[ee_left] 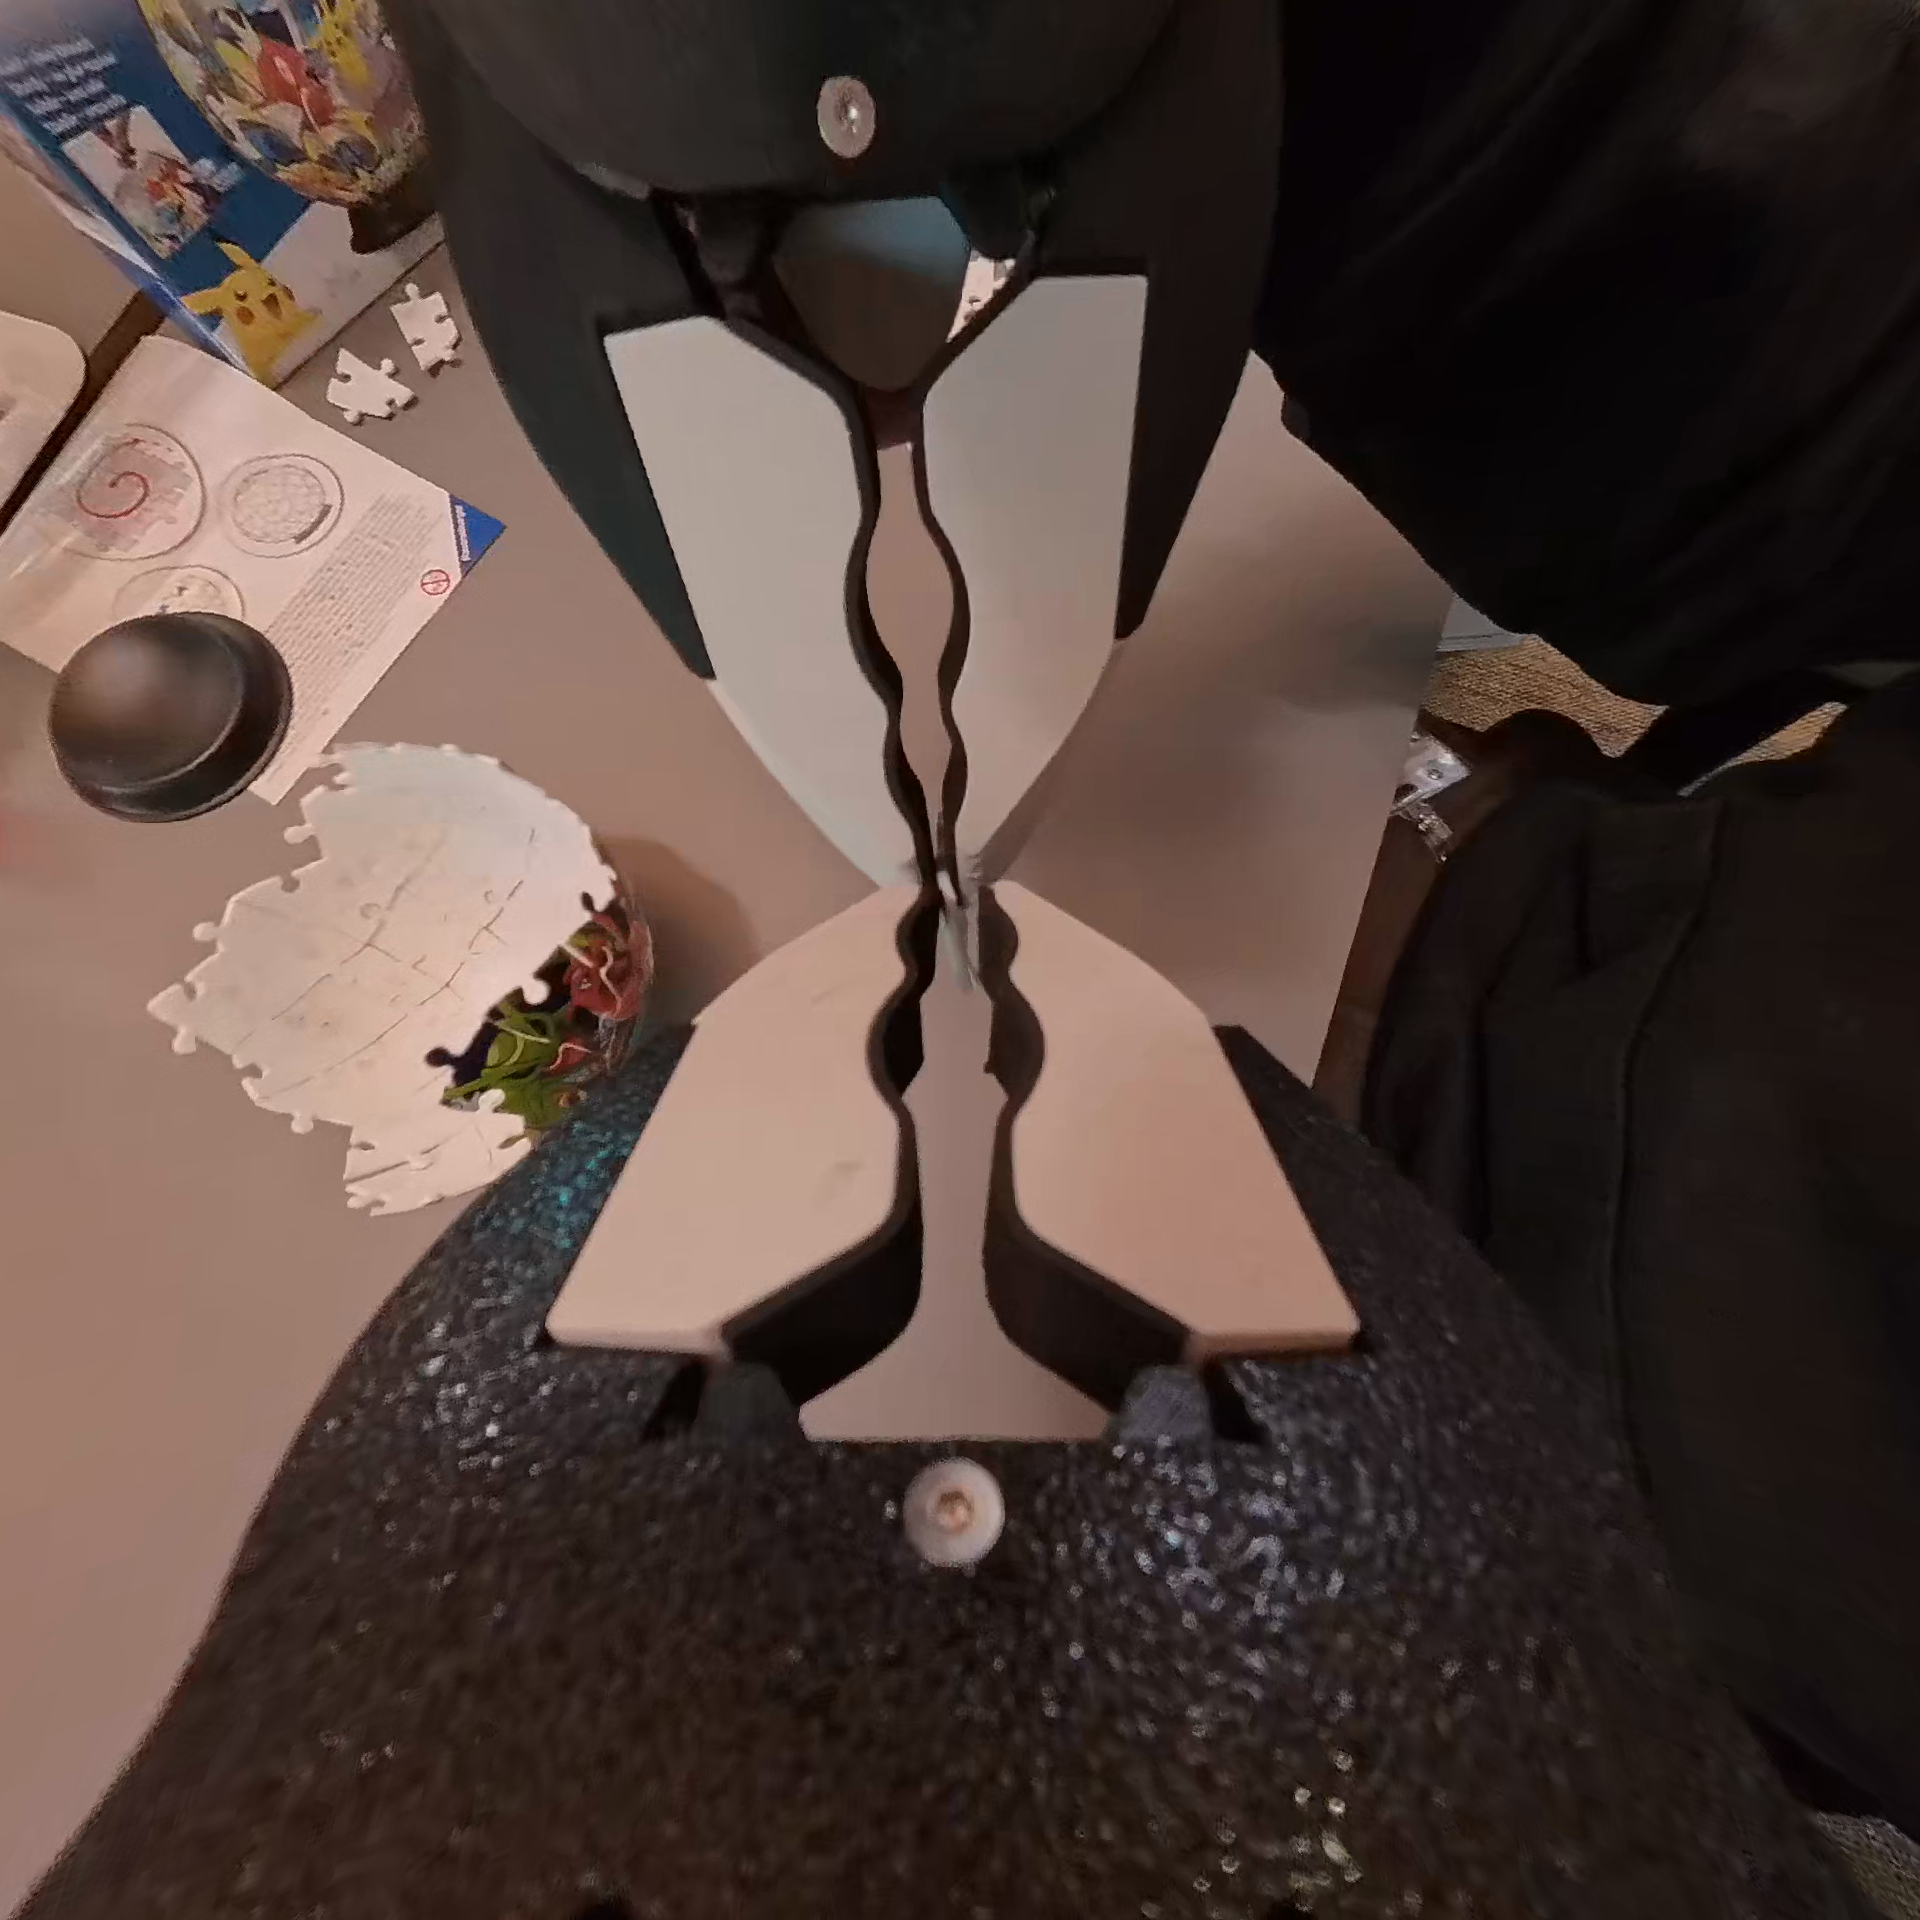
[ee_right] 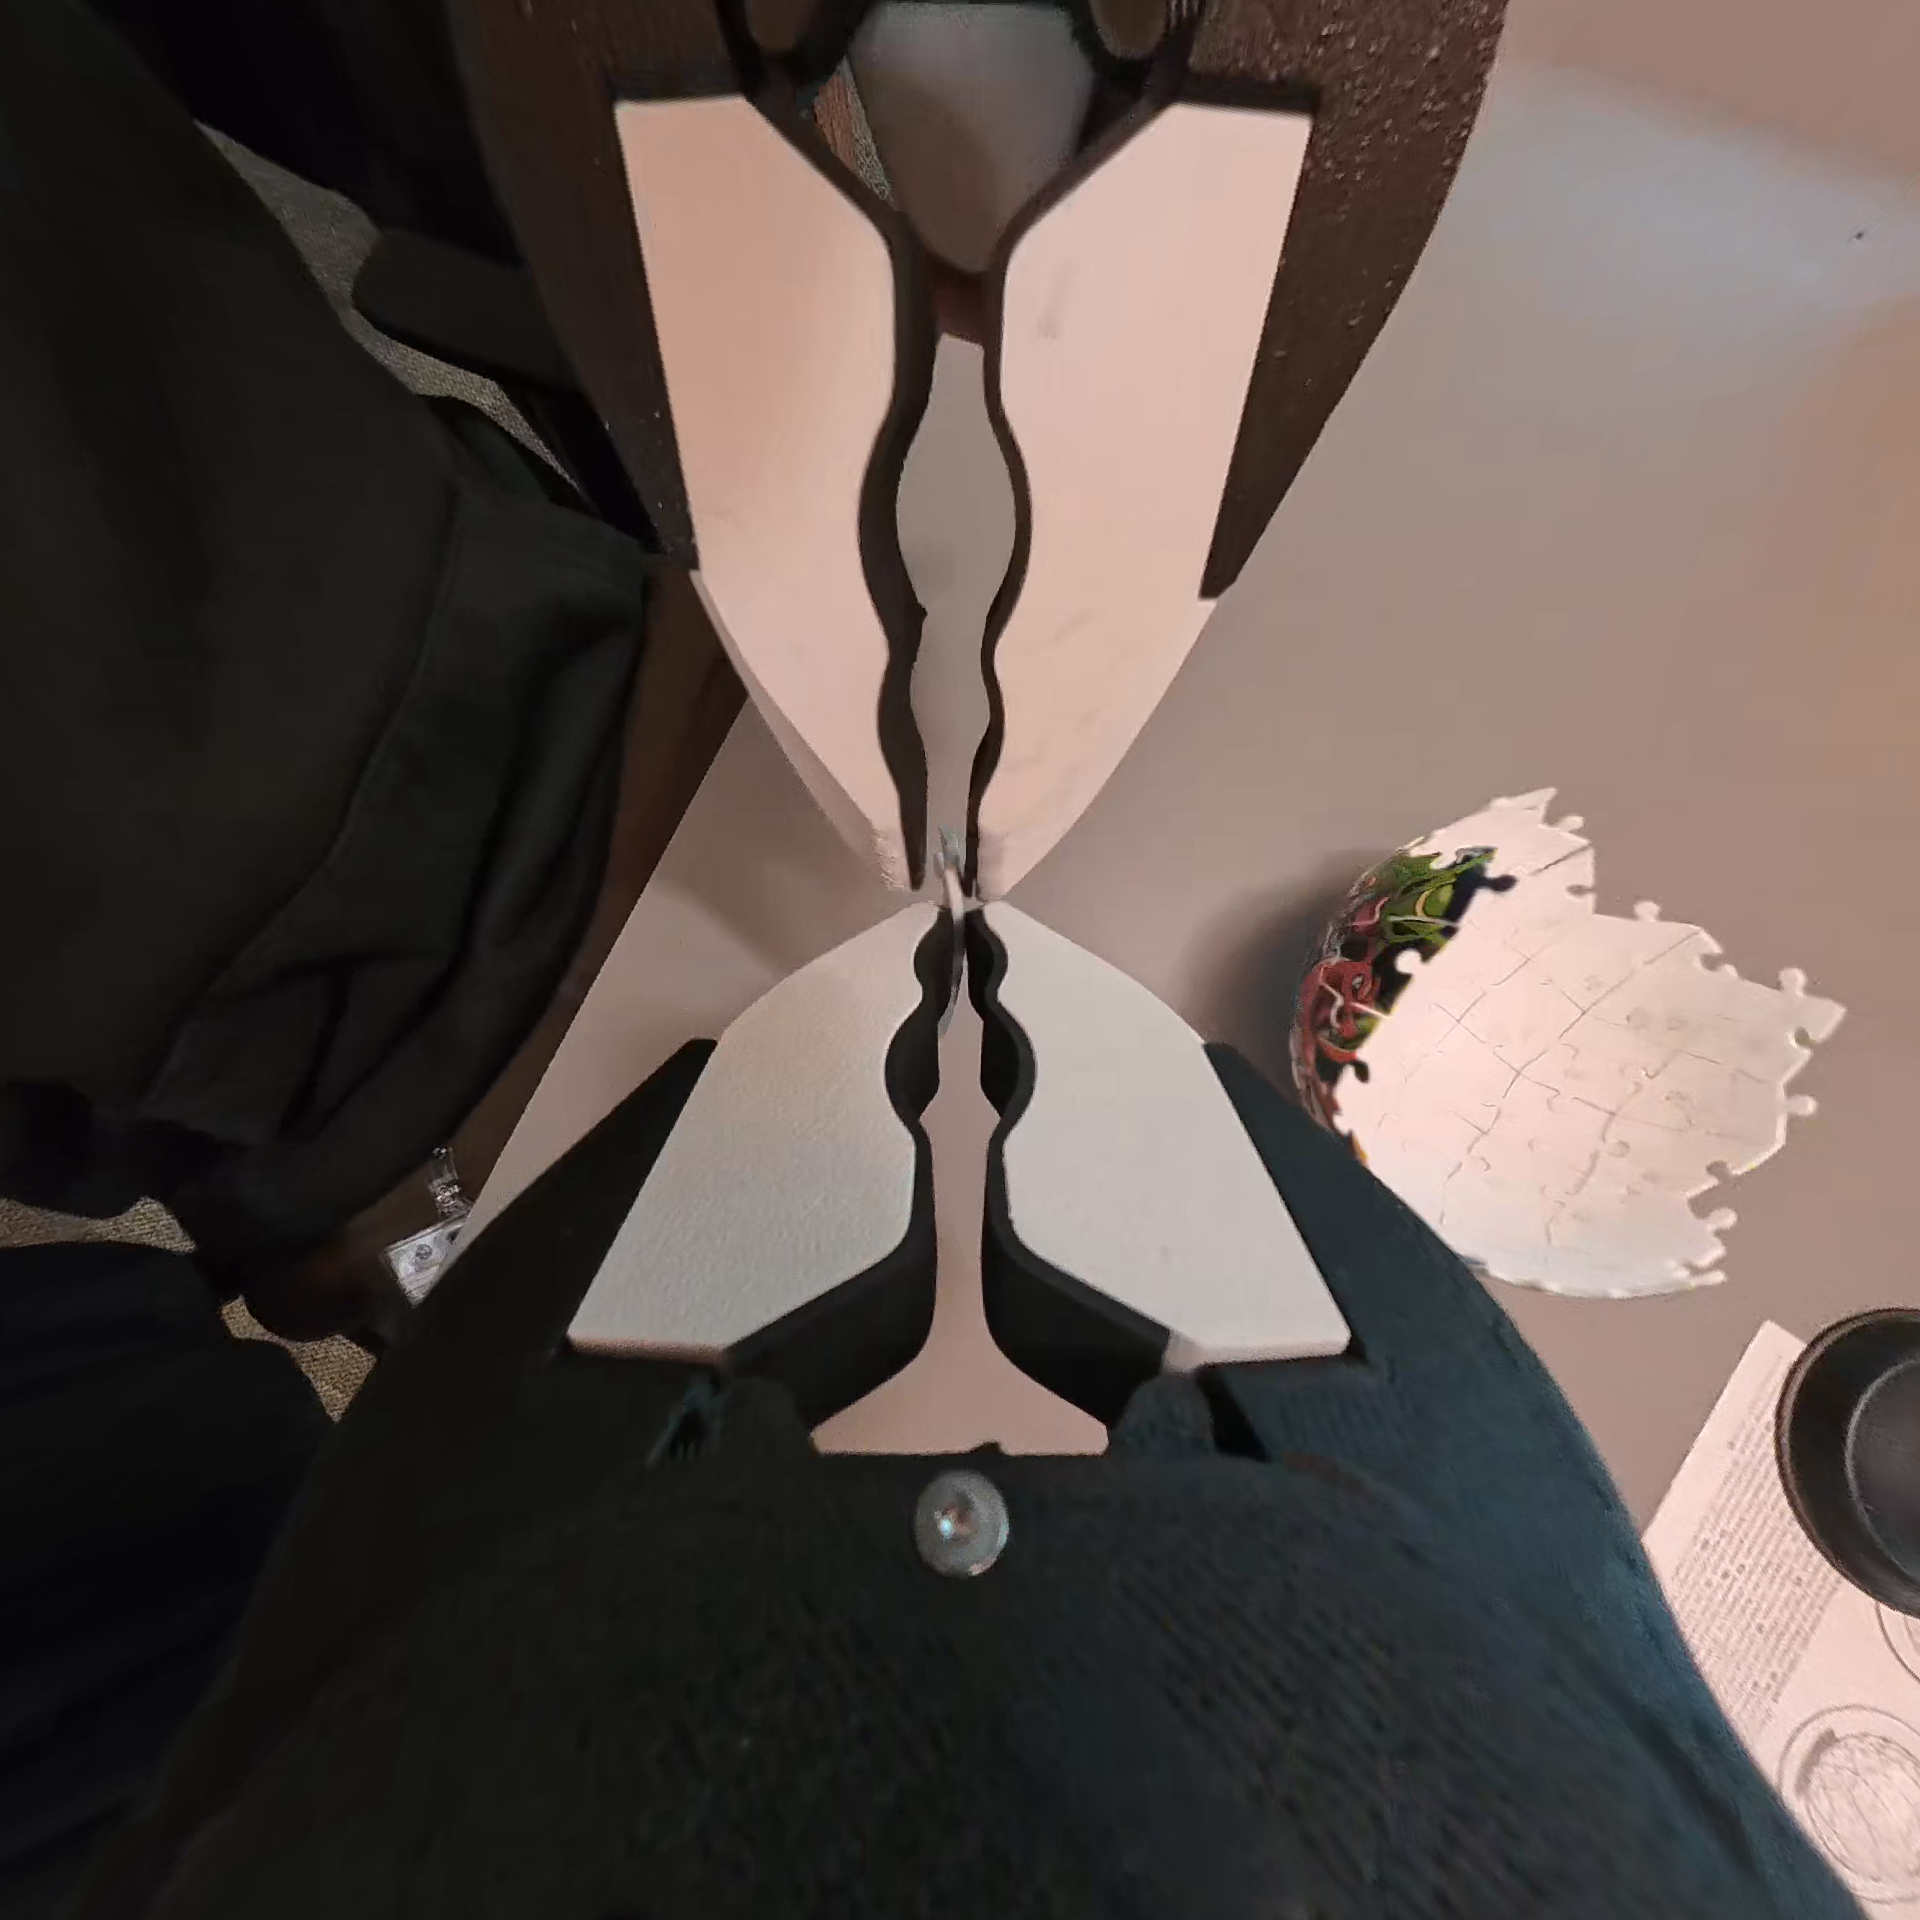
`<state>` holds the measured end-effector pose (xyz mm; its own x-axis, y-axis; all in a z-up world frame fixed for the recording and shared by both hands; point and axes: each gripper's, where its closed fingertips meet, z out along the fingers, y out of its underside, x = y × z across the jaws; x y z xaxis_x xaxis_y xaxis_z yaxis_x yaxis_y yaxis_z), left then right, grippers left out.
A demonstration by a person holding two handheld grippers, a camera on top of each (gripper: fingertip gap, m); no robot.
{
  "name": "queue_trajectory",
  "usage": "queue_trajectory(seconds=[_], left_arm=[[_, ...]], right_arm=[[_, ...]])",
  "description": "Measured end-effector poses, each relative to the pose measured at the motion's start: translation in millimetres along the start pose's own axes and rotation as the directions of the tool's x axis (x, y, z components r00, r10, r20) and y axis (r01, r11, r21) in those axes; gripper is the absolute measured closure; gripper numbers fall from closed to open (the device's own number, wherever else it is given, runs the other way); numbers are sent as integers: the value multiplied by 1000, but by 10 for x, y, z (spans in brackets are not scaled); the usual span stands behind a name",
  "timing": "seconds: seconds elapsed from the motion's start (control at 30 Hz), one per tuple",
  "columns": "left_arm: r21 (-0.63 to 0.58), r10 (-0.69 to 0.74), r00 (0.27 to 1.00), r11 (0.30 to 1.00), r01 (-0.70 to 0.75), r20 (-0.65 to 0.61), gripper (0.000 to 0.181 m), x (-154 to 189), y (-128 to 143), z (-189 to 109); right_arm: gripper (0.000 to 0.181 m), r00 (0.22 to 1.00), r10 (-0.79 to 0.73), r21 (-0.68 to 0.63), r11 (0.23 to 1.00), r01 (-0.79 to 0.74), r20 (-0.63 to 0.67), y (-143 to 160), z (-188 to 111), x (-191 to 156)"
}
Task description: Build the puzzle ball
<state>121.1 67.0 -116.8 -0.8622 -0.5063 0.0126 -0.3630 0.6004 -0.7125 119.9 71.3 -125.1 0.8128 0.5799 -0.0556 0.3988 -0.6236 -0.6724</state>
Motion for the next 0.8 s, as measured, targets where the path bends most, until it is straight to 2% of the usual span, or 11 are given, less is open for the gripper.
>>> queue_trajectory(seconds=[0.13,0.3,0.33,0.4,0.5,0.57,0.67,0.77,0.8], left_arm=[[-23,-28,999,999,28,19,178,-34,46,26],[18,-30,998,999,29,52,180,-97,39,61],[49,-47,997,998,44,59,180,-115,20,46],[154,-114,992,983,104,61,180,-158,-56,-12],[370,-254,966,904,216,55,180,-282,-209,-168],[489,-318,947,834,256,47,180,-366,-273,-288],[624,-384,923,730,278,38,180,-467,-326,-449],[738,-414,910,604,299,-30,180,-477,-407,-578],[762,-418,908,578,294,-34,180,-486,-416,-600]], right_arm=[[177,1000,4,20,1000,-3,-16,-11,-15,22],[167,998,29,25,999,-27,-52,27,-21,65],[165,995,48,53,998,-43,-88,24,-39,111],[157,976,105,197,978,-67,-188,-59,-157,245],[149,935,238,417,902,-112,-264,-139,-367,362],[144,899,334,550,824,-133,-283,-166,-498,435],[142,846,471,708,685,-172,-251,-157,-651,535],[150,853,495,798,575,-179,-166,-251,-642,519],[152,867,479,807,561,-182,-137,-302,-604,484]])
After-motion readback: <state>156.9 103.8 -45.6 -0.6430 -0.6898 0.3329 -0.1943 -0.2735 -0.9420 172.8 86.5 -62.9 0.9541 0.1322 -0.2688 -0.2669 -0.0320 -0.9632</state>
